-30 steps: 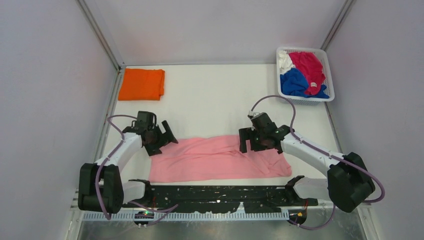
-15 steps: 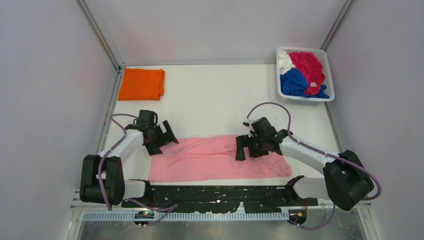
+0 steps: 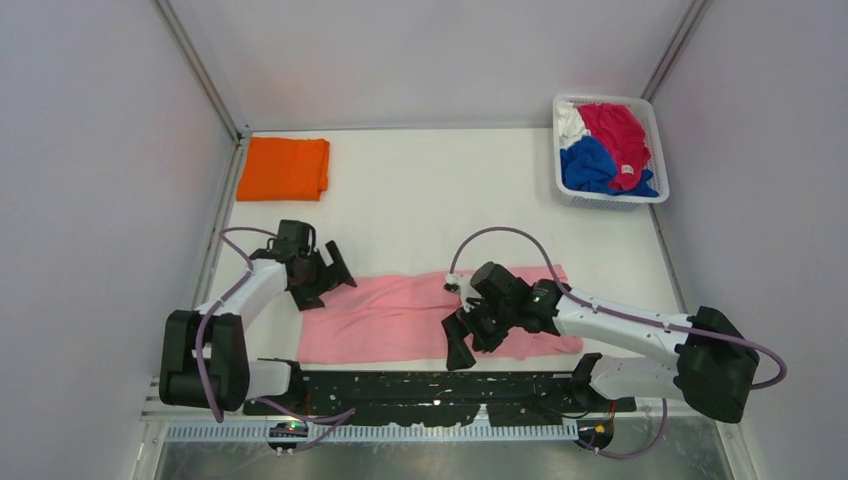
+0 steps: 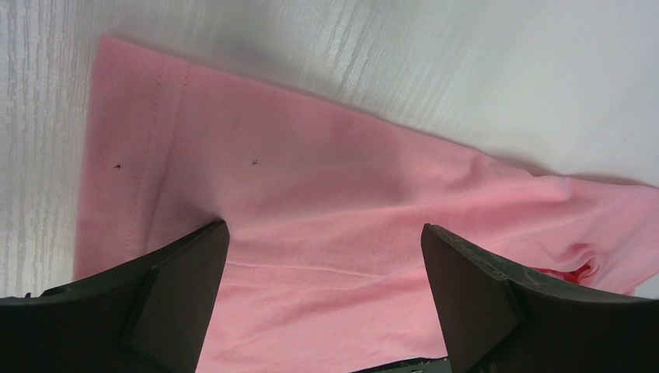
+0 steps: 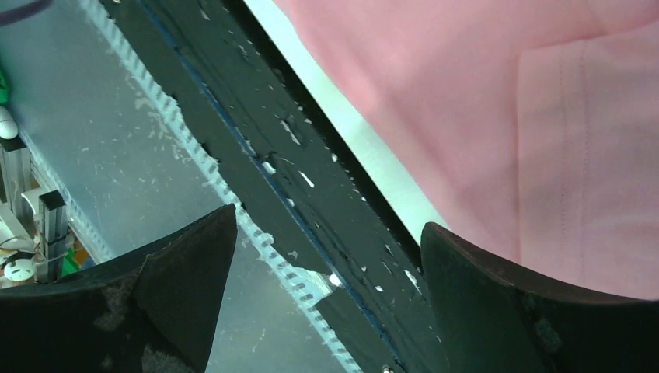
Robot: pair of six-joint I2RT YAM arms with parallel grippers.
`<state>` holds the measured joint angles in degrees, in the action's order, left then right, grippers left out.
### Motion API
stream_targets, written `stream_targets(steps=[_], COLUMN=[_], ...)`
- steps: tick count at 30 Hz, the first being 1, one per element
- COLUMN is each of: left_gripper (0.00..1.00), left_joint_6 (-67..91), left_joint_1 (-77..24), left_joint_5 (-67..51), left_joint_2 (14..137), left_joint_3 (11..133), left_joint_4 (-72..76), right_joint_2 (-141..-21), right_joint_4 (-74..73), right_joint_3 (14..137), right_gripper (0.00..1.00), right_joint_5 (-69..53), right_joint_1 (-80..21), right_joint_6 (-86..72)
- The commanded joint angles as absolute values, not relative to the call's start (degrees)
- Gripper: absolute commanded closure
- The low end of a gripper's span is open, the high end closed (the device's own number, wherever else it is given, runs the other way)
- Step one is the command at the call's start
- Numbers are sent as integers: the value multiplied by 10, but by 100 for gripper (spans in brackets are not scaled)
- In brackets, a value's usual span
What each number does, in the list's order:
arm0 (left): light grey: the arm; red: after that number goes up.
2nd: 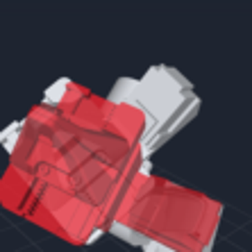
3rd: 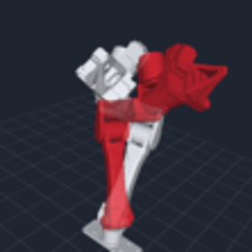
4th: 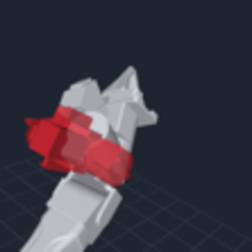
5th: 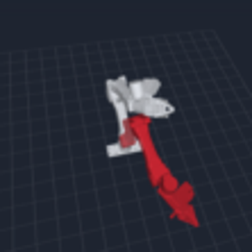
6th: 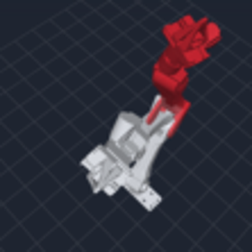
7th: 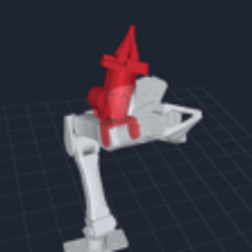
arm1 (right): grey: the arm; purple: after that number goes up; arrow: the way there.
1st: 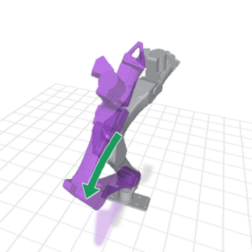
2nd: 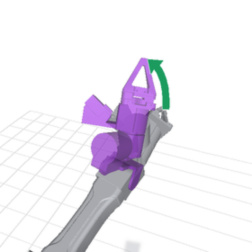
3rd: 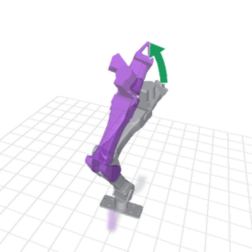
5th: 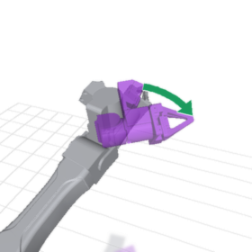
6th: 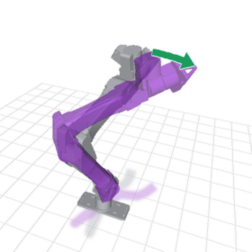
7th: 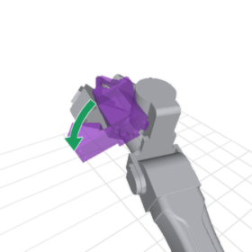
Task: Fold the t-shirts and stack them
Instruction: Fold the other side of the tshirt into a rectangle, then rotate the tshirt 90 degrees
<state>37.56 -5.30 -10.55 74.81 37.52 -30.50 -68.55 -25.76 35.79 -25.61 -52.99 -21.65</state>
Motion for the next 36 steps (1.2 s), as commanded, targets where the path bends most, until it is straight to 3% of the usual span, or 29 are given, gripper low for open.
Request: stream_targets(steps=[1,6,14,17,28,36], left_gripper=[0,0,0,0,0,0], left_joint_6=[371,373,379,365,366,363], left_joint_1=[-54,-55,-98,-112,-159,-159], left_joint_5=[-73,-74,-32,-70,-136,-96], left_joint_2=[735,719,645,637,725,756], left_joint_3=[384,387,409,413,385,370], left_joint_4=[-305,-317,-358,-350,-272,-269], right_joint_2=[-621,-602,-544,-559,-698,-902], right_joint_4=[-291,-338,-280,-245,-132,-112], right_joint_3=[406,414,317,279,253,438], right_gripper=[5,5,5,5,5,5], right_joint_5=[-220,-93,-106,-102,-128,-73], right_joint_1=[-544,-517,-359,-327,-206,-150], right_joint_6=[-226,-247,-311,-331,-342,-343])
